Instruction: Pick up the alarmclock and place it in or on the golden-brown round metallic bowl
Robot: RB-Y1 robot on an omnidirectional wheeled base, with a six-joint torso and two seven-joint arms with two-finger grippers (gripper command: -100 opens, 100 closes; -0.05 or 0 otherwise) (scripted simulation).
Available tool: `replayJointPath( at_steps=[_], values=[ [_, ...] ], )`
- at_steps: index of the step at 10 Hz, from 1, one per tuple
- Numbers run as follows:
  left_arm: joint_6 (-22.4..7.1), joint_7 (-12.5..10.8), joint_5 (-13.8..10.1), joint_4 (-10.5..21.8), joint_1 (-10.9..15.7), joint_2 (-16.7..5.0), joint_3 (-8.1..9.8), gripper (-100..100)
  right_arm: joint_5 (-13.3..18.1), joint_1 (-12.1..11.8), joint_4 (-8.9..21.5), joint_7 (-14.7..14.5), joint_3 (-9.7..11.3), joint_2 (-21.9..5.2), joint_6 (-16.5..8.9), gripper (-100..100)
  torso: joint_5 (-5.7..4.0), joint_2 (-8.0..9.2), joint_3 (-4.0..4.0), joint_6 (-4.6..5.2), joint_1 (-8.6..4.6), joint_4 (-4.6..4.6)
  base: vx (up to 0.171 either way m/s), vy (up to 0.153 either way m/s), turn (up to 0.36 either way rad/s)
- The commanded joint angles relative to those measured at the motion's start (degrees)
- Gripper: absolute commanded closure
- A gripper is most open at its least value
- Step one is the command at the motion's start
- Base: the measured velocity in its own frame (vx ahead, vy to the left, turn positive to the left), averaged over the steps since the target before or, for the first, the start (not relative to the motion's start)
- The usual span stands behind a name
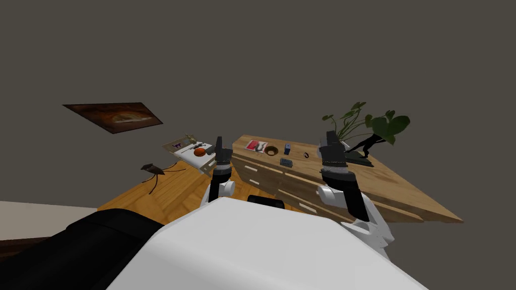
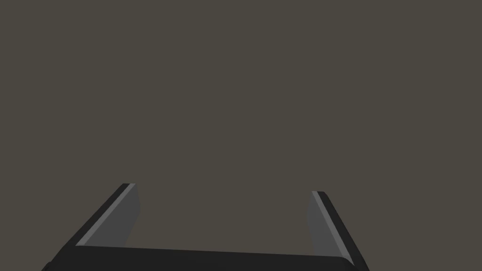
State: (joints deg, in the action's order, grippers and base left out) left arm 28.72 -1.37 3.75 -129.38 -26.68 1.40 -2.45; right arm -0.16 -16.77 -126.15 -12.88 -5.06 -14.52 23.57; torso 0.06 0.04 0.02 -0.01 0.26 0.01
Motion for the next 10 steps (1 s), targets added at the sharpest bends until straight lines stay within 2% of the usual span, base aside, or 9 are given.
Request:
replayJointPath(
  at_steps=[1, 8, 10],
  values=[
    [0.0, 0.0, 0.0, 0.0, 0.0, 0.0, 0.00, 0, 1.4, 1.6, 2.8, -1.5, -2.0, -2.0, -1.8, -100, 0.00, 0.00, 0.00, 0.00, 0.00, 0.00, -0.021, 0.081, 0.136],
    [0.0, 0.0, 0.0, 0.0, 0.0, 0.0, 0.00, 0, 7.4, 8.4, 15.4, -8.1, -9.0, -10.8, -11.2, -100, 0.02, 0.02, 0.01, 0.01, 0.10, 0.00, -0.010, 0.093, 0.151],
    [0.0, 0.0, 0.0, 0.0, 0.0, 0.0, 0.01, 0, 7.4, 8.4, 16.3, -8.1, -9.0, -10.8, -11.2, -100, 0.00, -0.01, -0.01, 0.05, -0.02, 0.00, 0.005, 0.046, 0.011]
  ],
)
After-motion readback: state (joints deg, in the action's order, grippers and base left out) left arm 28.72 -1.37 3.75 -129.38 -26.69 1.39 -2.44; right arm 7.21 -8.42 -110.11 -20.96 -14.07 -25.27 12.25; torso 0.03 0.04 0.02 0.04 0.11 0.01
